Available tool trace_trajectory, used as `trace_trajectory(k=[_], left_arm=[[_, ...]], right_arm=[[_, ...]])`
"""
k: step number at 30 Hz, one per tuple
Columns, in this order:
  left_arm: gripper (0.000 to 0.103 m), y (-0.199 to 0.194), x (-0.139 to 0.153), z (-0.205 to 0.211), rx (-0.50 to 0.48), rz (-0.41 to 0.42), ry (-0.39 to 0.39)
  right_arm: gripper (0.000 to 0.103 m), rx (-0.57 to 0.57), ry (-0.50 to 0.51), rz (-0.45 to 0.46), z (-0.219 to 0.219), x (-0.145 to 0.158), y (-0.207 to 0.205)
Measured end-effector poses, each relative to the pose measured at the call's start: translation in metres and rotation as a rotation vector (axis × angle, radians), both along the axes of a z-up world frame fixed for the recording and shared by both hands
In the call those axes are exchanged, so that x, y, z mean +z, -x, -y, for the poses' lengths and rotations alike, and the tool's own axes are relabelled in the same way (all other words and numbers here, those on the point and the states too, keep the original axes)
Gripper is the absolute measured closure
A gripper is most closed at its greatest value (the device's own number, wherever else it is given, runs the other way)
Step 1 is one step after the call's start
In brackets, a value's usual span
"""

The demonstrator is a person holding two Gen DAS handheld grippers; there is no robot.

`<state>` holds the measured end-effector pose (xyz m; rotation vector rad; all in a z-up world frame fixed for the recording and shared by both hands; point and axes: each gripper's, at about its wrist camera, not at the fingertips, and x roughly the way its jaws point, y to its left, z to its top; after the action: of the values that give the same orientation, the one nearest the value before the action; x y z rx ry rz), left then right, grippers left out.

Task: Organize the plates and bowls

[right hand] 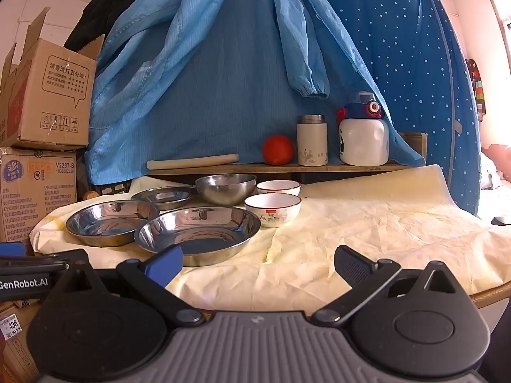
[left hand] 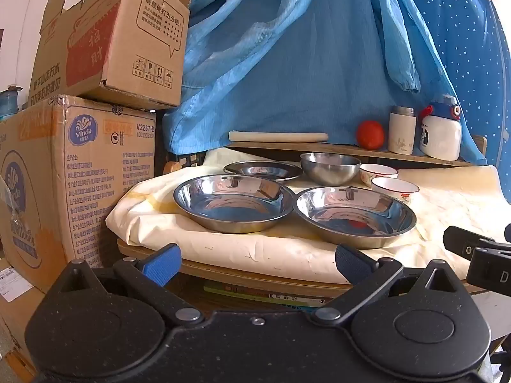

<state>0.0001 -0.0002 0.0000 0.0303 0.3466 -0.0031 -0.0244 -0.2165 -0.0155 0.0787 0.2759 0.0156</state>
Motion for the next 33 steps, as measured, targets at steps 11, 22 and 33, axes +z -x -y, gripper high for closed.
trace_trajectory(k=[11,22,33], left_arm=[[0.001,0.0001,0.0006,0.0023,-0.005,-0.002,0.005],[0.001,0.0010,-0.0002,0.0034,-0.004,0.001,0.006],[0.001,0.0004,-0.0005,0.0048,-0.011,0.000,0.010]], right_arm=[[0.000,0.000,0.004,0.000,0.0000,-0.0004,-0.0005],[0.000,0.000,0.004,0.001,0.0000,-0.0006,0.0001],[0.000,0.000,0.005,0.001,-0.0001,-0.0010,0.0001]])
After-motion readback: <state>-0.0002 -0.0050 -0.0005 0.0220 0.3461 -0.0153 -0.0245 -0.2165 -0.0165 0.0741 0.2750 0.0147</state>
